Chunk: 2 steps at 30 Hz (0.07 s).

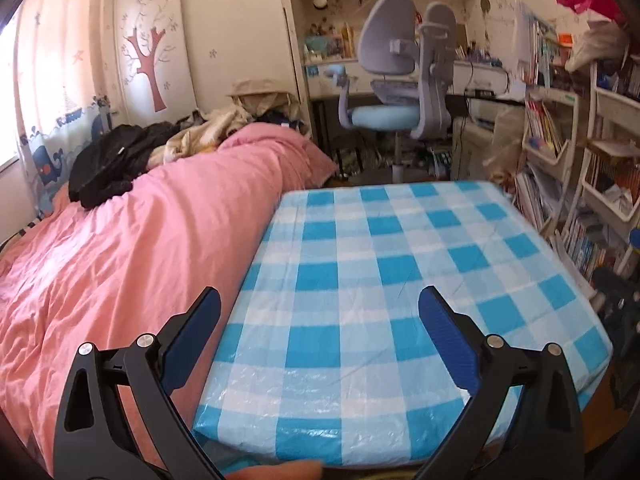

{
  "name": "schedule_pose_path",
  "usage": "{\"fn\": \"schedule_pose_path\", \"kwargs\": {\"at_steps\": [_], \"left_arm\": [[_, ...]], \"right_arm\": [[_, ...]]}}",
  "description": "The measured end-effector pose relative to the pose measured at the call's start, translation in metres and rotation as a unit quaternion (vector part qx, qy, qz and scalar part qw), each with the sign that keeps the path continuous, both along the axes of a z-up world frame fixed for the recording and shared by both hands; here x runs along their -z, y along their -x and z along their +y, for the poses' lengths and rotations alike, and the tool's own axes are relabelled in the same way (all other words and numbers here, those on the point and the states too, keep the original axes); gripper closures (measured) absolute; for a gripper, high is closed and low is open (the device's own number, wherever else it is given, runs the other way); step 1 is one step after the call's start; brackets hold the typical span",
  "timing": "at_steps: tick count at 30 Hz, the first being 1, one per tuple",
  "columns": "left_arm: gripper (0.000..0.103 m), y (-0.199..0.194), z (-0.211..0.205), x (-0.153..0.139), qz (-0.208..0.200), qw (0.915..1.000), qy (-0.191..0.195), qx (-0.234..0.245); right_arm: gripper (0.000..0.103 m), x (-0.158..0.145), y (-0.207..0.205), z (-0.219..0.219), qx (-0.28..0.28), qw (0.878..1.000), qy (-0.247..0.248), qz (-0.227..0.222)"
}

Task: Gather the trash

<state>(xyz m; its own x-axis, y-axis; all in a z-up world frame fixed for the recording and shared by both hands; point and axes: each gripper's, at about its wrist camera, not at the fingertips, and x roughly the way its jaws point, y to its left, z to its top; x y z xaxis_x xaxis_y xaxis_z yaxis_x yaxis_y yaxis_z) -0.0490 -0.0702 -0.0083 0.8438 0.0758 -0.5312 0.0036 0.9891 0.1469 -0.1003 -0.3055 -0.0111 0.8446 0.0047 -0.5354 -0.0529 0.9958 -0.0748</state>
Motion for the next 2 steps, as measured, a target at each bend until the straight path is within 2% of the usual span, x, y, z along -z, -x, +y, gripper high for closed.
{"fn": "schedule_pose_path", "kwargs": {"at_steps": [2], "left_arm": [[0.007, -0.0006, 0.0033, 0.0017, 0.003, 1.0, -0.004, -0.005]], "right_arm": [[0.008, 0.0016, -0.0016, 0.0011, -0.002, 1.0, 0.003, 0.003]]}}
